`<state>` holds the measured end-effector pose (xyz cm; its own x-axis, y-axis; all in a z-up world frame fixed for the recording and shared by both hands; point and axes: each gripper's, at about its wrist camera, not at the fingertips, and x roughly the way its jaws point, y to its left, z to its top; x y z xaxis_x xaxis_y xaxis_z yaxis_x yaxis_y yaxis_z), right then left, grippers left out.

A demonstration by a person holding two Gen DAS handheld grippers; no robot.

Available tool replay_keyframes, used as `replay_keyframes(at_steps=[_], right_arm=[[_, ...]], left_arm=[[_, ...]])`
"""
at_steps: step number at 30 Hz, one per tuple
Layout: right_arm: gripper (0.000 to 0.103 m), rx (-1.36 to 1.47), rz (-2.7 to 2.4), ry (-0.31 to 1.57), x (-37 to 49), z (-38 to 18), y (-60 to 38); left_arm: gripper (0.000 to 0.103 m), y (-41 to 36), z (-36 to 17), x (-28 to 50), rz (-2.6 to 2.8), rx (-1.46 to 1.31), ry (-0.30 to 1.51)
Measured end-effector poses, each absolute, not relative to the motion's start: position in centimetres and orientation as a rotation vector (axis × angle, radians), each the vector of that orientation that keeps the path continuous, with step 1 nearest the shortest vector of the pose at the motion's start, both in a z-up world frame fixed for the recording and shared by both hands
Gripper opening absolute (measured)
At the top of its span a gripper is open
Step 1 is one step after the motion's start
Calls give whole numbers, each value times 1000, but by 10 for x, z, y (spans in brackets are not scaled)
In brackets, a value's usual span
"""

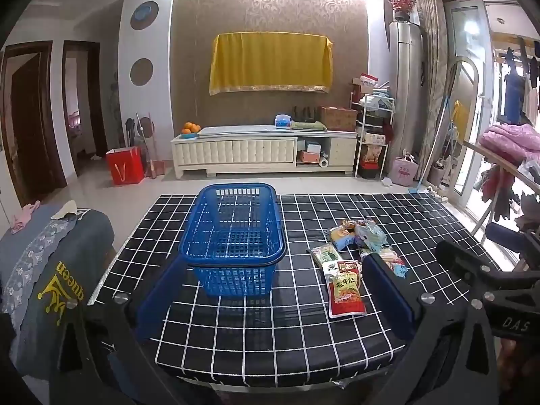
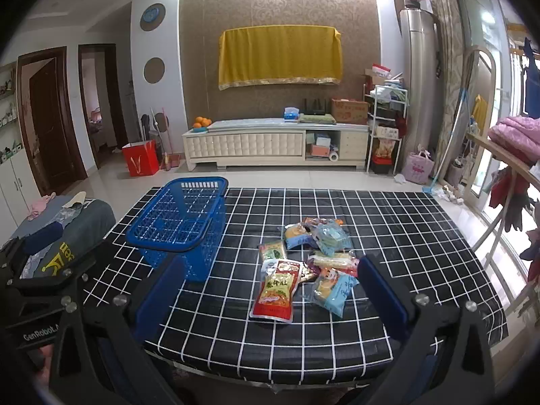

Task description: Organize snacks

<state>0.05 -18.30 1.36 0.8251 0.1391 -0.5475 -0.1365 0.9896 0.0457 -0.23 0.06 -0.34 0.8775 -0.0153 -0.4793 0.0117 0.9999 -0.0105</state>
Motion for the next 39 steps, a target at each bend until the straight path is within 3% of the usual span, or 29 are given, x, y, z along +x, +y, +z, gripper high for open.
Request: replay_keyframes(at_steps=[39], right_arm=[[103,5,146,608,-1,12,-183]], left_arm=[[103,4,-7,-4,-26,-11,511]])
